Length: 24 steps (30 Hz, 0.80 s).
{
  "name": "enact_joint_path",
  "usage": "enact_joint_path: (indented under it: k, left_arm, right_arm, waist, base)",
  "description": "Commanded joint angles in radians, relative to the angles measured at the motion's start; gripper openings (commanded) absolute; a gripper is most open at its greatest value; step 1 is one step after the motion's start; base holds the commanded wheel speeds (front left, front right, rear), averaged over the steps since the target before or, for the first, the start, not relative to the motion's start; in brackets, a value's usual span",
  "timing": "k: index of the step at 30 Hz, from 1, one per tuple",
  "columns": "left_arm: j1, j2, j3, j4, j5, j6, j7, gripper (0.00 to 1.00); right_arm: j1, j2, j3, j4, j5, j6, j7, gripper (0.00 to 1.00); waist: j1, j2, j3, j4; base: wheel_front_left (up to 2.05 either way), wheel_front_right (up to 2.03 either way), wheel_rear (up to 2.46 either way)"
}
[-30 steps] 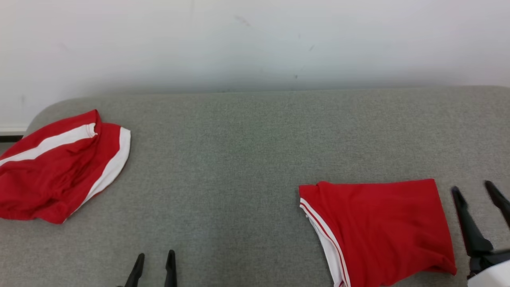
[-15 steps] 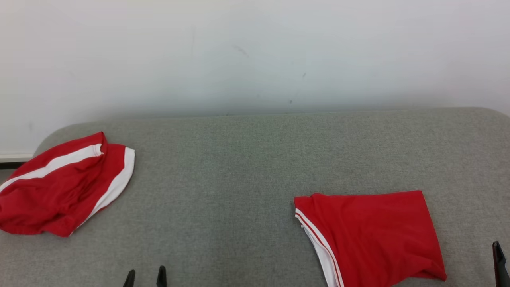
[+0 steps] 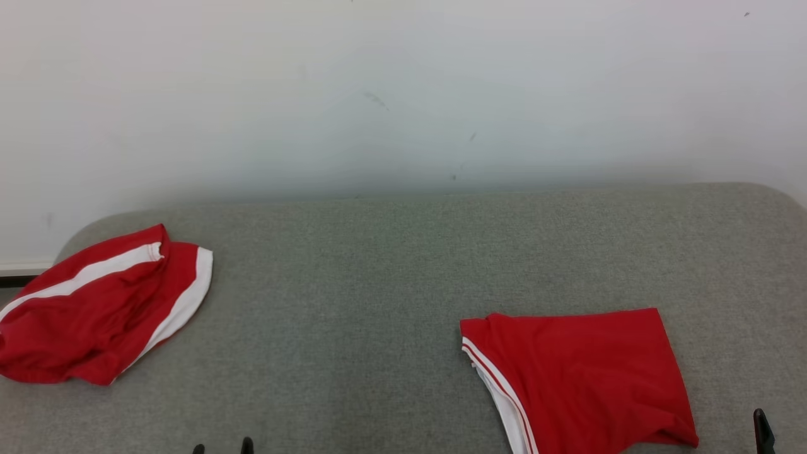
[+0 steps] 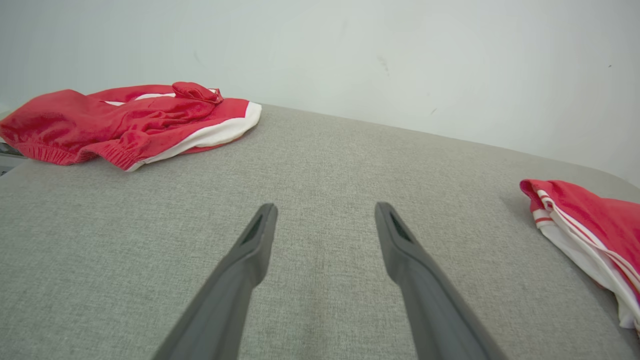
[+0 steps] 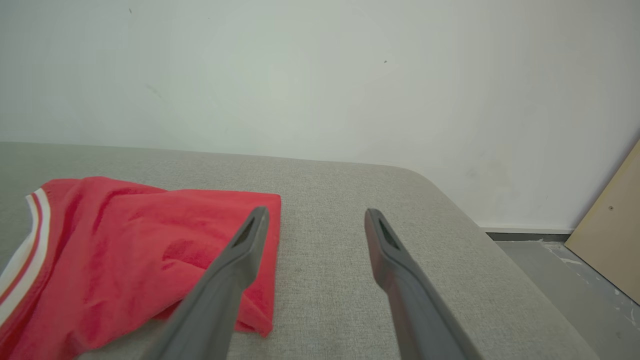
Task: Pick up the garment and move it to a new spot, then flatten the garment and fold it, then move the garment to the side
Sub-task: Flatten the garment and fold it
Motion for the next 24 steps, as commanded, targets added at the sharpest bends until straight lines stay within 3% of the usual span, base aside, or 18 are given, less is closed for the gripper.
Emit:
enact_joint_path:
  k: [1, 18, 19, 20, 24]
  left_arm:
    - [0.015, 0.003, 0.004, 0.001, 0.005, -0.003, 0.0, 1.0]
    - [0.007, 0.003, -0.01, 0.0, -0.008, 0.005, 0.0, 1.0]
    - [0.004, 0.003, -0.01, 0.002, -0.006, 0.004, 0.0, 1.0]
    - [0.0, 0.003, -0.01, 0.003, -0.005, 0.003, 0.0, 1.0]
    - [-0.006, 0.003, -0.015, 0.008, 0.002, -0.001, 0.0, 1.0]
  right_arm:
    - [0.002, -0.002, 0.0, 0.004, 0.002, -0.002, -0.003, 1.0]
    - [-0.063, -0.033, 0.063, -0.005, 0.038, -0.002, -0.003, 1.0]
    - [-0.078, -0.042, 0.088, 0.008, 0.047, -0.002, -0.003, 0.45]
    - [-0.095, -0.054, 0.114, 0.024, 0.049, -0.002, -0.003, 0.04]
    - [-0.187, -0.094, 0.239, 0.139, 0.067, -0.002, 0.001, 0.0]
  waist:
    - [0.0, -0.0001, -0.002, 0.003]
    - [0.0, -0.0001, 0.016, 0.018]
    - [0.0, -0.0001, 0.019, 0.018]
    - [0.0, -0.0001, 0.021, 0.018]
    - [0.0, -0.0001, 0.028, 0.018]
  base:
    - [0.0, 0.0, 0.0]
    - [0.0, 0.0, 0.0]
    - [0.0, 0.0, 0.0]
    - [0.0, 0.0, 0.0]
    - [0.0, 0.0, 0.0]
